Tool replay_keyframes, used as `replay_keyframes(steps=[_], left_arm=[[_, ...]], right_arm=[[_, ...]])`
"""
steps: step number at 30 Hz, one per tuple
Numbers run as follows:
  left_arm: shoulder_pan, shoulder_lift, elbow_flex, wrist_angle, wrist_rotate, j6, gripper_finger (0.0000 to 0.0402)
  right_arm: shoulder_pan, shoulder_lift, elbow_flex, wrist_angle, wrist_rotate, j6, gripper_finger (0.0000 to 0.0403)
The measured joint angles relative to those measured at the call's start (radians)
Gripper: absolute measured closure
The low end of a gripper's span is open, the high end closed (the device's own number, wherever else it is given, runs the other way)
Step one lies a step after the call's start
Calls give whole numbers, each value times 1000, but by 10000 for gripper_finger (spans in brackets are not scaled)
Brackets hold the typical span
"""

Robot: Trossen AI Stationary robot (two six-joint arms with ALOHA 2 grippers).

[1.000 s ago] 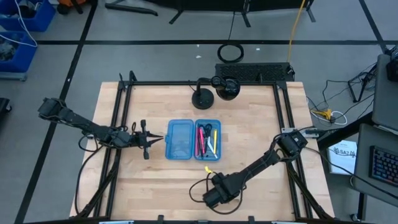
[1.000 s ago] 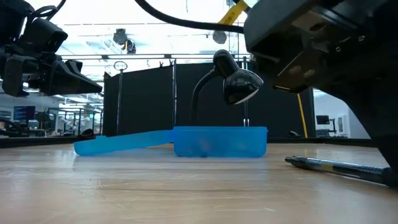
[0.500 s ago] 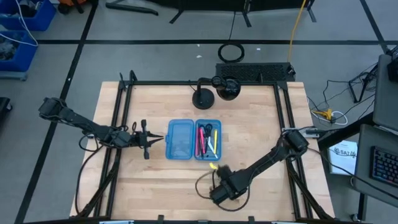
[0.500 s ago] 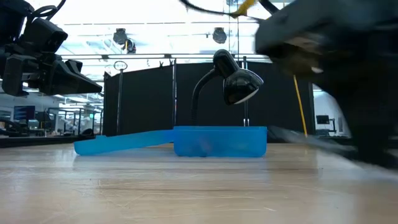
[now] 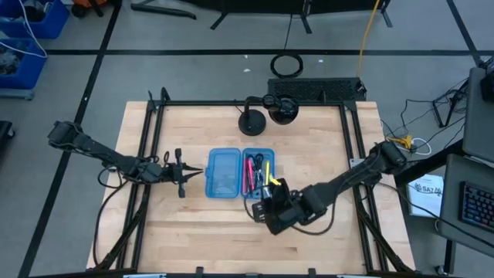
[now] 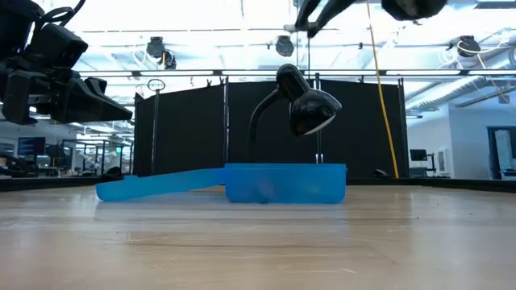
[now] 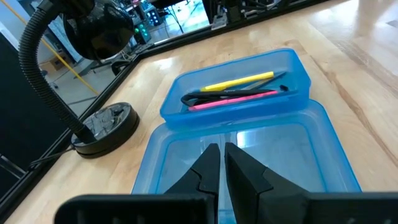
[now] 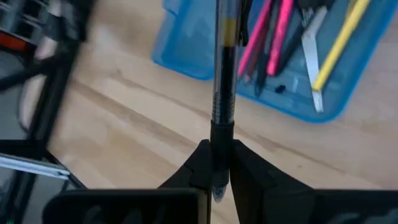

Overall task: Pick & place school supplies into a supply box
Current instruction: Put the black pen into the blue supply box

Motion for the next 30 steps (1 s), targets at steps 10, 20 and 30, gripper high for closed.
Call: replay_keyframes(steps=[10, 20, 30], left_arm=[[0, 0, 0, 22, 0, 0, 371], [0, 0, 0, 22, 0, -13, 371], [0, 0, 0, 2, 0, -14, 371]], right_arm=[[-233, 20, -1, 17, -269, -141, 378], [-429, 19, -36, 43, -372, -207, 378], [-516, 19, -255, 248, -496, -209, 378]])
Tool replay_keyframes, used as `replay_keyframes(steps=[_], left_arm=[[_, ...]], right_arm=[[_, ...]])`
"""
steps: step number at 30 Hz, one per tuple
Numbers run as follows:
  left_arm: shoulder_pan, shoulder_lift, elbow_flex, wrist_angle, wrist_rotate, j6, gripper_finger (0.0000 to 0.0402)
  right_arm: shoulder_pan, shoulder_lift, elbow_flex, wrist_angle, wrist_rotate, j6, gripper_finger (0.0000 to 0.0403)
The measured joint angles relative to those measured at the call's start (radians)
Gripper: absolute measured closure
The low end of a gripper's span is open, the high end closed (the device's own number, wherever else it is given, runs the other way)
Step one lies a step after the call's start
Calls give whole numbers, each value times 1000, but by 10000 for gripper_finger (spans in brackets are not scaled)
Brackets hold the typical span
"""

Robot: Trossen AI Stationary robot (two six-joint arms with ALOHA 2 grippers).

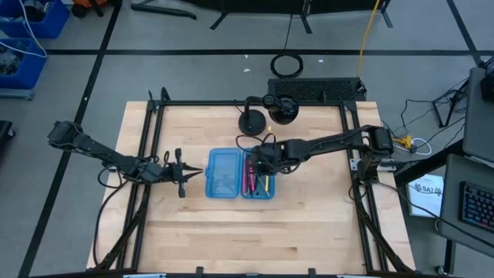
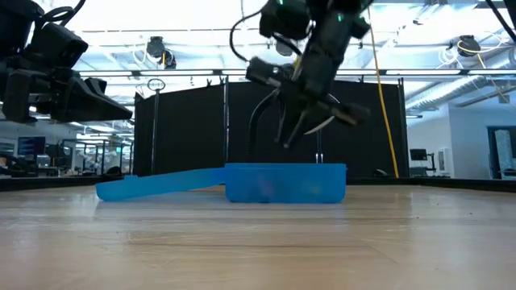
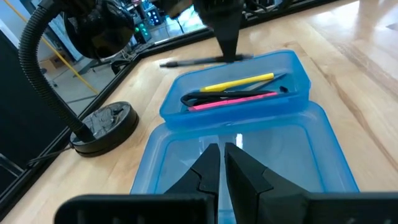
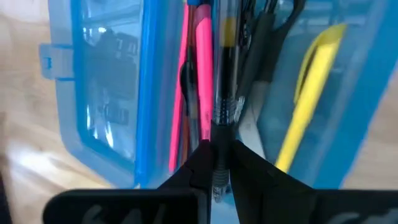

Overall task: Pick & place school supplies into a supply box
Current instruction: Put the black pen into the blue supply box

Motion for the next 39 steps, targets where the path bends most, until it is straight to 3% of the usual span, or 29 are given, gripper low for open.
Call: replay_keyframes(steps=[10, 26, 34, 39], left_arm=[[0, 0, 0, -9, 0, -1, 371], [0, 0, 0, 15, 0, 5, 371], [0, 0, 0, -9, 24, -5, 371], [0, 0, 0, -10, 24, -5, 371]], right_arm=[[-13, 0, -179, 147, -61, 43, 378], [-40, 11, -222, 151, -78, 20, 378], [-41, 17, -225, 167, -80, 48, 302], [-40, 18, -226, 249, -81, 7, 286]])
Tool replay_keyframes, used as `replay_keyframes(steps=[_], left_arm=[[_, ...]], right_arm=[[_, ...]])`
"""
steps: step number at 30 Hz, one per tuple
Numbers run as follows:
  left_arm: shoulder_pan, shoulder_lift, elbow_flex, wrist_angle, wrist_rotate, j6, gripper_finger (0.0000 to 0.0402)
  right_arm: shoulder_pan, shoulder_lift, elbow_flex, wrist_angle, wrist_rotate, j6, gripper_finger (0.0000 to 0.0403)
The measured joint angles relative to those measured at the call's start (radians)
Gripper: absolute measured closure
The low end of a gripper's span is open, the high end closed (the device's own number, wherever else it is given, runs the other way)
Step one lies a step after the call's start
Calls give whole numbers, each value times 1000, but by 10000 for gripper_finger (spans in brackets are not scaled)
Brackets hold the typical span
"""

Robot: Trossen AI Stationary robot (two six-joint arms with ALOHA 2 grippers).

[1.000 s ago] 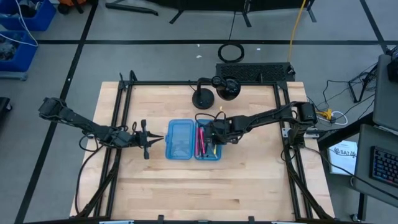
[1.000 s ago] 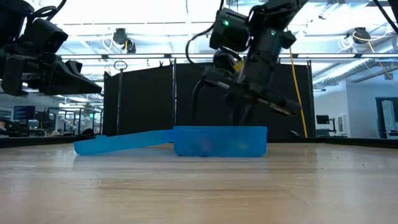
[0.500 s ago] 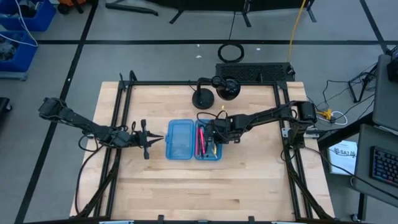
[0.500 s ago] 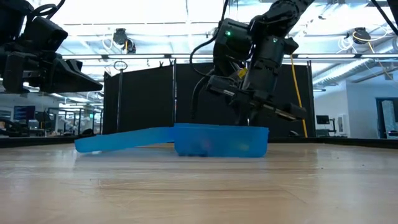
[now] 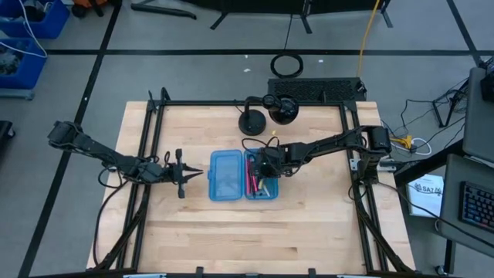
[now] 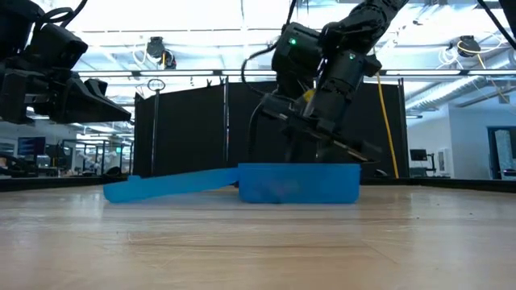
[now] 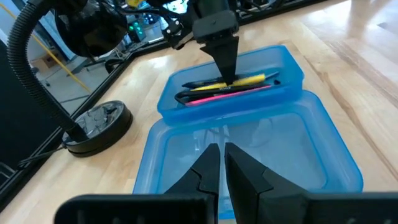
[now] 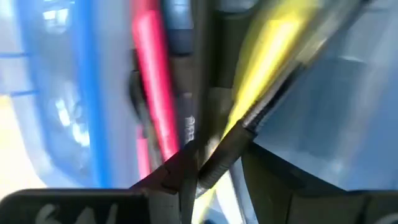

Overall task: Pick & place school supplies into a supply box
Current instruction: Put the black pen into the blue supply box, then return to Home Position

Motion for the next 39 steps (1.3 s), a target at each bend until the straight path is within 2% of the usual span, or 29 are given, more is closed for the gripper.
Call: replay_keyframes(steps=[7, 15, 19, 26, 29, 31, 33, 35, 39], left_arm=[[0, 0, 0, 6, 0, -8, 371], [0, 0, 0, 6, 0, -12, 371], [0, 0, 0, 56, -1, 51, 371], [0, 0, 0, 122, -8, 40, 371], [0, 0, 0, 111, -11, -28, 371], [0, 0, 0, 84, -12, -100, 371], [0, 0, 0, 42, -7, -178, 371], [-4, 0, 0, 1, 0, -248, 371], [-26, 0, 0, -30, -14, -362, 371]], right_arm=[[9, -23, 0, 64, 1, -171, 284], [48, -83, 1, -148, 8, -394, 283], [75, -121, 2, -220, 84, -477, 283], [140, -230, 36, -176, 218, -617, 288], [195, -285, 73, -148, 245, -746, 304], [252, -318, 107, -172, 302, -828, 323], [320, -348, 127, -230, 397, -879, 353], [381, -375, 124, -262, 446, -971, 387], [468, -406, 71, -251, 525, -1152, 391]])
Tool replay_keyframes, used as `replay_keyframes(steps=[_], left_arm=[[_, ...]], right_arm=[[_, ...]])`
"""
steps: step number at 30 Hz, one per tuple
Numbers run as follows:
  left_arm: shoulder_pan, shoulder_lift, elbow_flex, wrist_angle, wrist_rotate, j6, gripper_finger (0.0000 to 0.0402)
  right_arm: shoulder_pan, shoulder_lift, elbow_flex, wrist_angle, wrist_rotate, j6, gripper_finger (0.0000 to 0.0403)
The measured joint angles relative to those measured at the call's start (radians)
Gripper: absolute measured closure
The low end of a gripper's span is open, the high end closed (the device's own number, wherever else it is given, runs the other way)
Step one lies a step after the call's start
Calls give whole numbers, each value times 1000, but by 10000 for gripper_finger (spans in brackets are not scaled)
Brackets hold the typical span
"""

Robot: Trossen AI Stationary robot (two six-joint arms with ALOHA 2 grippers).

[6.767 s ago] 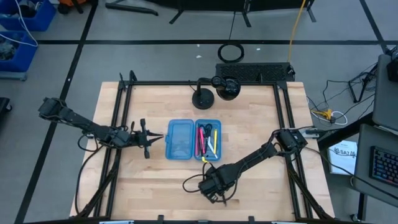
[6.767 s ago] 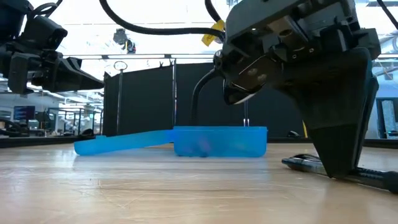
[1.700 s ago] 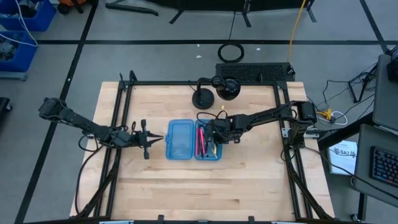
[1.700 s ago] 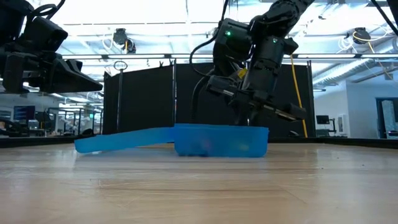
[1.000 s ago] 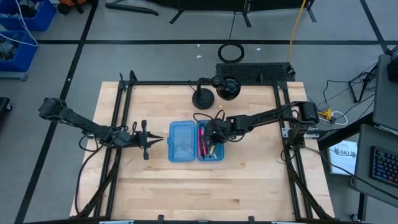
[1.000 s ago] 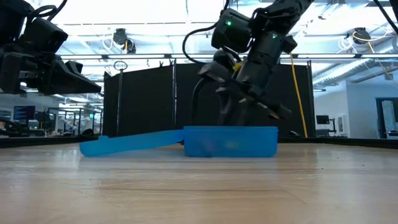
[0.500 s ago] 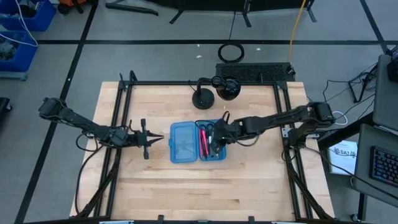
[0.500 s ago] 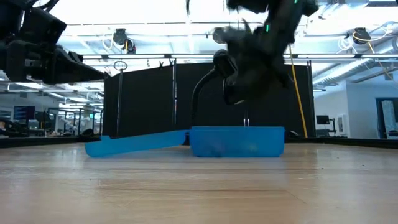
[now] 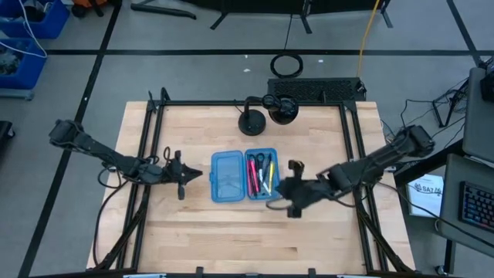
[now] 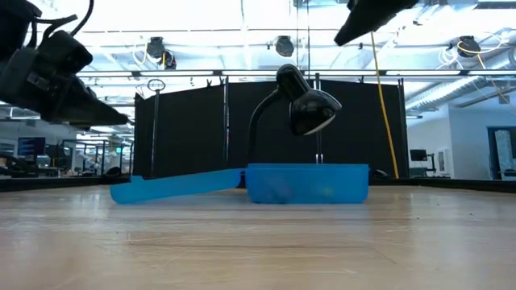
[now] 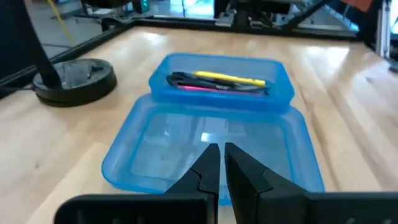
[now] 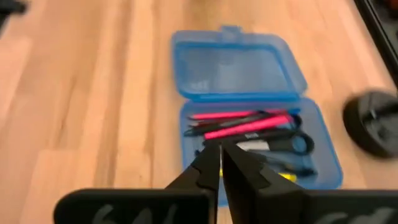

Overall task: Pick & place school supplies into a supply box
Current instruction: Return to Home Position

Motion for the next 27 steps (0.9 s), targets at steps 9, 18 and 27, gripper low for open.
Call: replay_keyframes(steps=[9, 18, 27], left_arm=[[-100, 0, 54, 59, -150, 156, 398], [-43, -1, 300, -138, -13, 516, 400], [276, -117, 305, -122, 319, 576, 400]], right_arm=[[93, -173, -258, 223, -3, -281, 402], [-67, -603, -627, 529, -67, -387, 403], [-192, -828, -898, 737, -265, -345, 403]])
